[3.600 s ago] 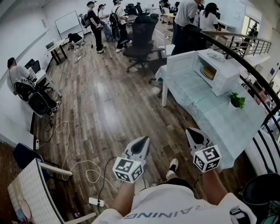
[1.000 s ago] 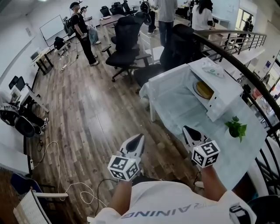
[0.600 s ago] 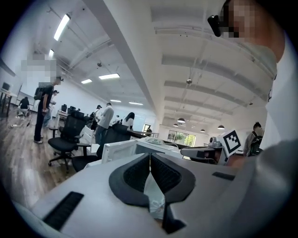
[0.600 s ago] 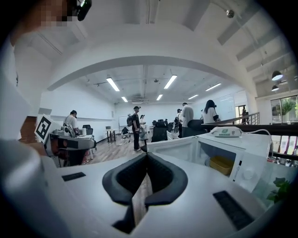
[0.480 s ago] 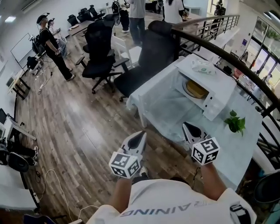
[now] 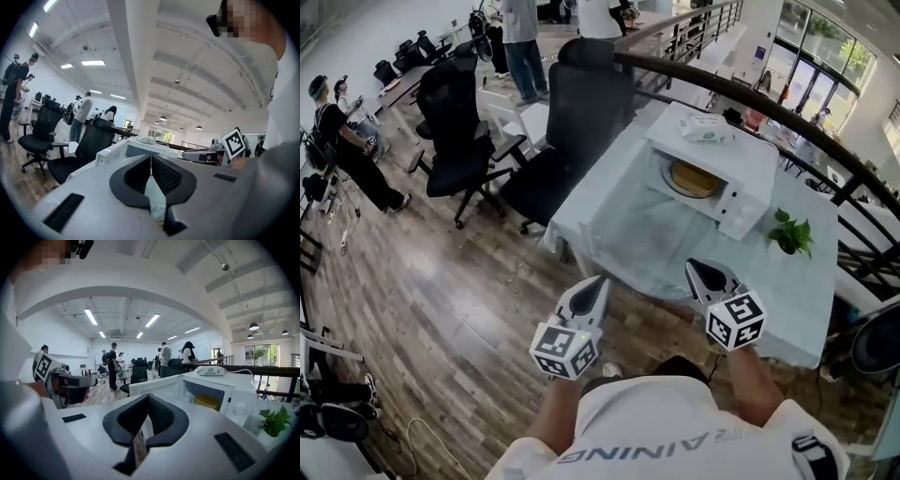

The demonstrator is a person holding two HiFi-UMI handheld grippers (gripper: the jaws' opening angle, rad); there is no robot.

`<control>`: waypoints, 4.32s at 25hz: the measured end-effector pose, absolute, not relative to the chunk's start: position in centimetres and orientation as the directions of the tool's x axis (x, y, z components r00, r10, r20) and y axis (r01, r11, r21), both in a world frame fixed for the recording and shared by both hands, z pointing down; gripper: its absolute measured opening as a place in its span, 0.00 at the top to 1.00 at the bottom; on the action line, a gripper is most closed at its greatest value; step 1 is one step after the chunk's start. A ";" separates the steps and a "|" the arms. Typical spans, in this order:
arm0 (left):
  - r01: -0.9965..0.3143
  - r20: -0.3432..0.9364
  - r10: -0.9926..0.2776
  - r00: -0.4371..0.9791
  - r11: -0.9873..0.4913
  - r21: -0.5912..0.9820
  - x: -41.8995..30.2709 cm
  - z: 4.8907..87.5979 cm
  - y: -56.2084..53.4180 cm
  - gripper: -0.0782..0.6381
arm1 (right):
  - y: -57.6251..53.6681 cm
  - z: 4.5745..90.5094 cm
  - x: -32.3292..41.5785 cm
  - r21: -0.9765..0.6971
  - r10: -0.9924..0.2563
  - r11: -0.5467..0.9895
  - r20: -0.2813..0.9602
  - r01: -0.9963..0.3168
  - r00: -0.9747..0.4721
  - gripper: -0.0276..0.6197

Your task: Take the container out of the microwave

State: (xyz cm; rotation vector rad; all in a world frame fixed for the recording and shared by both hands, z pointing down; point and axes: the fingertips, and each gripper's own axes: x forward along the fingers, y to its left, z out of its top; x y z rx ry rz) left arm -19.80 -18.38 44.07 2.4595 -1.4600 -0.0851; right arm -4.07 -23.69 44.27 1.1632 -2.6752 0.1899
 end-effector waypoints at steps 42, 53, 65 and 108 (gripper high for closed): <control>-0.749 0.203 -0.730 0.653 -0.583 0.315 -10.4 49.7 -40.1 0.84 | -55.0 59.8 0.0 0.313 -0.698 0.632 0.627 -0.709 -0.346 0.81; -0.761 0.228 -0.736 0.637 -0.552 0.341 -10.1 51.4 -41.4 0.84 | -61.9 66.4 0.2 0.493 -0.702 0.631 0.691 -0.599 -0.170 0.80; -0.763 0.242 -0.736 0.632 -0.537 0.360 -10.2 52.5 -42.4 0.84 | -64.5 67.4 1.2 0.619 -0.767 0.574 0.635 -0.536 -0.088 0.80; -0.735 0.147 -0.729 0.669 -0.617 0.281 -12.3 47.8 -29.9 0.84 | -37.2 53.8 -2.4 0.521 -0.720 0.677 0.618 -0.521 -0.317 0.91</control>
